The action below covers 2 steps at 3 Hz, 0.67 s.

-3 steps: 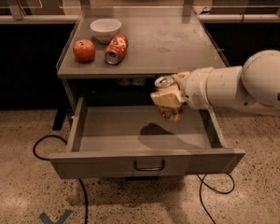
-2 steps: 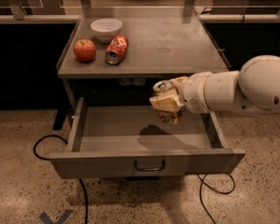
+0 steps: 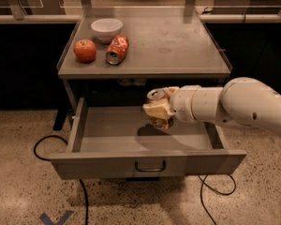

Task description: Place orange can into top drawer

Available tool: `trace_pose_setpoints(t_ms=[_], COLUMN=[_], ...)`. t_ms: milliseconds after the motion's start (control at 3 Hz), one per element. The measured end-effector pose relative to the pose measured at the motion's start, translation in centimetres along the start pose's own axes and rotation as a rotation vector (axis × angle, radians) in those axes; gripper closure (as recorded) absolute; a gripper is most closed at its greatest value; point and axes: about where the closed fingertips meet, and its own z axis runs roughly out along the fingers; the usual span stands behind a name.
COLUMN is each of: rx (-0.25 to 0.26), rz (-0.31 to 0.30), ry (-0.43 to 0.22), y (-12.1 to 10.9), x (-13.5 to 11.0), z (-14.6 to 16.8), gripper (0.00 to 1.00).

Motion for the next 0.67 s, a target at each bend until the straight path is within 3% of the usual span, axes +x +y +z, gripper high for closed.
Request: trace_pose_setpoints(t_ms=[333, 667], rx=[0.067, 0.067], rz=[0.002, 0.002], ry=[-0.031, -0.031], y=[-1.78, -1.78], x=[-0.61, -0.61], z=[0.32, 0.32], gripper=[1.0, 1.0])
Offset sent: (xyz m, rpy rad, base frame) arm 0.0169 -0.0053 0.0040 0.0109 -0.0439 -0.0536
